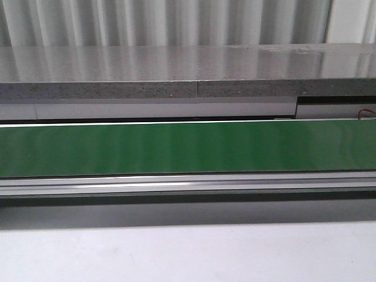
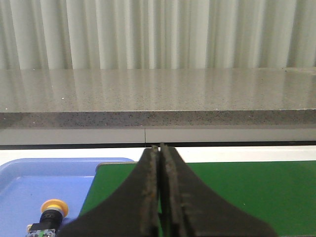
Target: Move button from right to left
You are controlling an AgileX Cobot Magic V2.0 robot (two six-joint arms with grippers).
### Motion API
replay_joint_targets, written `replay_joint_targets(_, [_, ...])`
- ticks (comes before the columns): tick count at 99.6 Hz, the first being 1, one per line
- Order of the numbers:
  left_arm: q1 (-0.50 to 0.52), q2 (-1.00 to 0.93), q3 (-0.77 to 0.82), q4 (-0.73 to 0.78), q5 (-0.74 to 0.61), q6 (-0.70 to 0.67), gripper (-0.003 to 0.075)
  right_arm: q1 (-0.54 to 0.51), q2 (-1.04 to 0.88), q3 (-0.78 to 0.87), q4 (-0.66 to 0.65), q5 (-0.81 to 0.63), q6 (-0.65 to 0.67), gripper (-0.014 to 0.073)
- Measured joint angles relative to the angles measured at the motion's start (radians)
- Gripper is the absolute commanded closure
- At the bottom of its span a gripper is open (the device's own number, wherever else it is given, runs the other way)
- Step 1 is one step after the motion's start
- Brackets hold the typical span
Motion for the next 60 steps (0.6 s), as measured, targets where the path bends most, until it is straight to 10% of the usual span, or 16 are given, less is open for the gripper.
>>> replay_joint_targets(60, [0.0, 0.0, 0.0, 0.025, 0.002, -0.016, 0.074, 0.0, 0.0, 0.0, 0.0, 0.0, 0.0, 0.0661])
